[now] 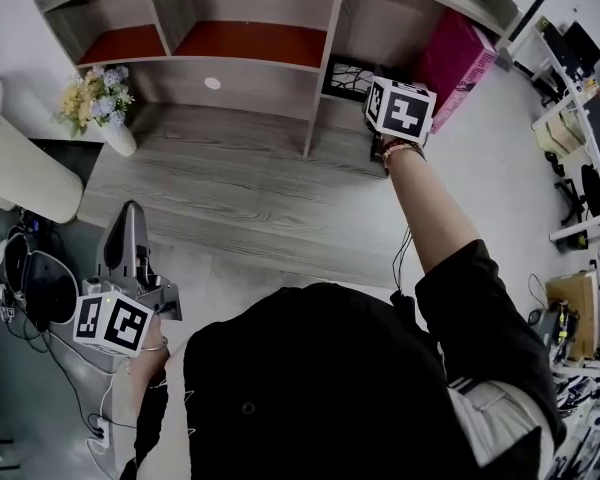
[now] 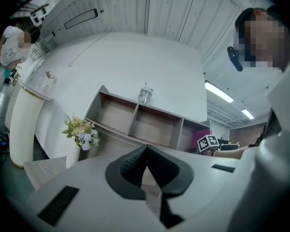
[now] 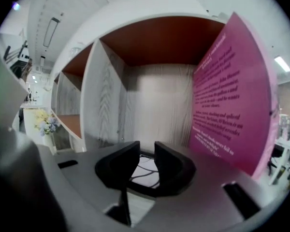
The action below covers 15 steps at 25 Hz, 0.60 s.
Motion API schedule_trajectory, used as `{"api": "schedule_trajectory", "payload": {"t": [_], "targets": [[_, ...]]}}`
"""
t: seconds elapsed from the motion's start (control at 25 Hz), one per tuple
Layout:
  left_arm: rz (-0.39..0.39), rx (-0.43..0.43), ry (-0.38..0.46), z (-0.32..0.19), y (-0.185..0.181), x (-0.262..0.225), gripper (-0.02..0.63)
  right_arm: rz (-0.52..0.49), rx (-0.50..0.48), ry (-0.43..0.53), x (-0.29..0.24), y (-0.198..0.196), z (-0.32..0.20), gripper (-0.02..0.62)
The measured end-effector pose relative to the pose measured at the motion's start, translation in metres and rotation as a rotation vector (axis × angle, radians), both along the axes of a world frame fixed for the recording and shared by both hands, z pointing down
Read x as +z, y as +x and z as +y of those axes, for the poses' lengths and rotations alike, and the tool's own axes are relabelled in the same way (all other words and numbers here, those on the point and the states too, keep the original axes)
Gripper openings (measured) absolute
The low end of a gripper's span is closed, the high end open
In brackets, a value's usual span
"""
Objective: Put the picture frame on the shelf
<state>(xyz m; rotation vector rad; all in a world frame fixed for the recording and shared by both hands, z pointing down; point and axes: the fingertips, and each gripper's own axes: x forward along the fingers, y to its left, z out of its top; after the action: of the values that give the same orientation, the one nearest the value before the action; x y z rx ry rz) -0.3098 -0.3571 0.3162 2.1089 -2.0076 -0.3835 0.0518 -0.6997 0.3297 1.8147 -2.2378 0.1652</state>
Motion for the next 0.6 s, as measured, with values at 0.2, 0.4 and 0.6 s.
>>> {"api": "schedule_trajectory", "payload": {"t": [0.2, 0.4, 0.6], "targets": [[0.000, 0.040, -0.012, 0.001, 0.012, 0.000, 0.012, -0.063, -0.091, 0.062, -0.013, -0.021, 0.036, 0.054], [0.008, 0.102, -0.021, 0.000, 0.032, 0.001, 0.012, -0.148, -0.128, 0.023, -0.001, -0.030, 0.077, 0.034], [0.016, 0.172, -0.025, -0.003, 0.055, 0.005, 0.011, -0.213, -0.166, -0.011, 0.012, -0.043, 0.121, 0.005]]}}
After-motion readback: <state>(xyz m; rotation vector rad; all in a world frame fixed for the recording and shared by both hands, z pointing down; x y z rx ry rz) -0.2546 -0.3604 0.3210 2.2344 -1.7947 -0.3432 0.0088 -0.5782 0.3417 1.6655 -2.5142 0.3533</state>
